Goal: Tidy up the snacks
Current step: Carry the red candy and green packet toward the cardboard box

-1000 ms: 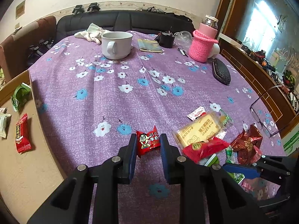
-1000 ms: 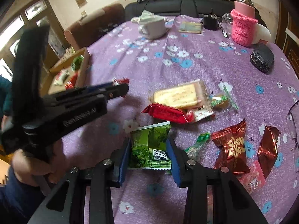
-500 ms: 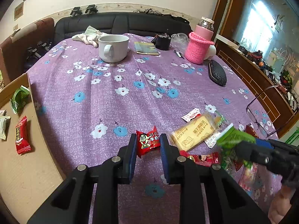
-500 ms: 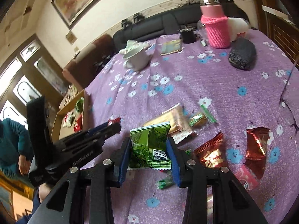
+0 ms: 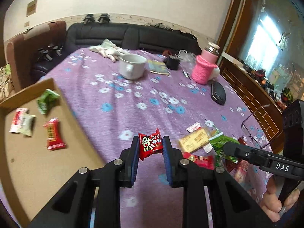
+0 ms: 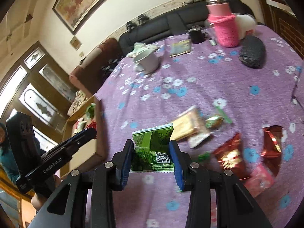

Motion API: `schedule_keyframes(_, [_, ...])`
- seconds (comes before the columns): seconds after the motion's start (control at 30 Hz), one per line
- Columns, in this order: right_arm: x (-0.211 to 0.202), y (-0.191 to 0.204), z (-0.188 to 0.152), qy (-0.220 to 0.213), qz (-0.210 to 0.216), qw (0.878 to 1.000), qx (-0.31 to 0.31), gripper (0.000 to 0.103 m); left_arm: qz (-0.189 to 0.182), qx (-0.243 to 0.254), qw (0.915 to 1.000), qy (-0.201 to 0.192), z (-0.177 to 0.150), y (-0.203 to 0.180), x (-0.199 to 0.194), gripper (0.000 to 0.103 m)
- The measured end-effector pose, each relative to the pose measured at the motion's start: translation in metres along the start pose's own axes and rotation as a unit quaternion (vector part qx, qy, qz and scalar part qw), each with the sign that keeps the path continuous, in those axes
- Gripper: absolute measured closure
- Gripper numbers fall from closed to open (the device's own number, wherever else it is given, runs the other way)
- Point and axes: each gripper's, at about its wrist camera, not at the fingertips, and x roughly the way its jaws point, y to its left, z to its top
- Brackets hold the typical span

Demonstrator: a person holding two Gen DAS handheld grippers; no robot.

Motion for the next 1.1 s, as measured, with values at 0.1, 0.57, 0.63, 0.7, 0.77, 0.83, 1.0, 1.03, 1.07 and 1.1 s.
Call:
schedule_keyframes(0.1, [0.008, 0.036, 0.004, 0.01, 0.011, 0.999, -0.032, 0.061, 0.011, -0.014, 0.9998, -0.008, 0.002, 0.021, -0.016, 0.08])
schedule_keyframes(0.57, [0.114, 0.181, 0.007, 0.085, 0.055, 0.989, -0.106, 0.061, 0.103, -0.091, 0.9905, -0.001, -0.008, 0.154, -0.05, 0.08])
schedule_keyframes(0.63, [0.128, 0.192, 0.007, 0.095, 0.052, 0.988, -0.11, 0.061, 0.117, -0.099, 0.9882, 0.004, -0.009, 0.169, -0.049, 0.08])
schedule_keyframes(0.7, [0.145, 0.203, 0.005, 0.105, 0.045, 0.987, -0.116, 0.061, 0.125, -0.105, 0.9866, 0.008, -0.012, 0.18, -0.048, 0.08])
schedule_keyframes(0.77, [0.157, 0.208, 0.003, 0.114, 0.042, 0.986, -0.116, 0.061, 0.129, -0.113, 0.9851, 0.013, -0.015, 0.19, -0.047, 0.08])
schedule_keyframes(0.83, [0.17, 0.213, 0.001, 0.121, 0.037, 0.985, -0.117, 0.061, 0.13, -0.117, 0.9844, 0.017, -0.018, 0.197, -0.044, 0.08])
schedule_keyframes(1.0, [0.192, 0.217, 0.0, 0.133, 0.031, 0.985, -0.109, 0.061, 0.132, -0.122, 0.9834, 0.022, -0.023, 0.205, -0.041, 0.08])
schedule_keyframes(1.03, [0.195, 0.217, 0.0, 0.135, 0.032, 0.984, -0.108, 0.061, 0.134, -0.121, 0.9832, 0.023, -0.023, 0.205, -0.039, 0.08])
schedule_keyframes(1.07, [0.199, 0.217, -0.001, 0.137, 0.032, 0.984, -0.107, 0.06, 0.136, -0.12, 0.9831, 0.024, -0.023, 0.205, -0.038, 0.08])
schedule_keyframes(1.1, [0.2, 0.217, -0.002, 0.138, 0.029, 0.984, -0.107, 0.06, 0.138, -0.119, 0.983, 0.024, -0.024, 0.205, -0.037, 0.08])
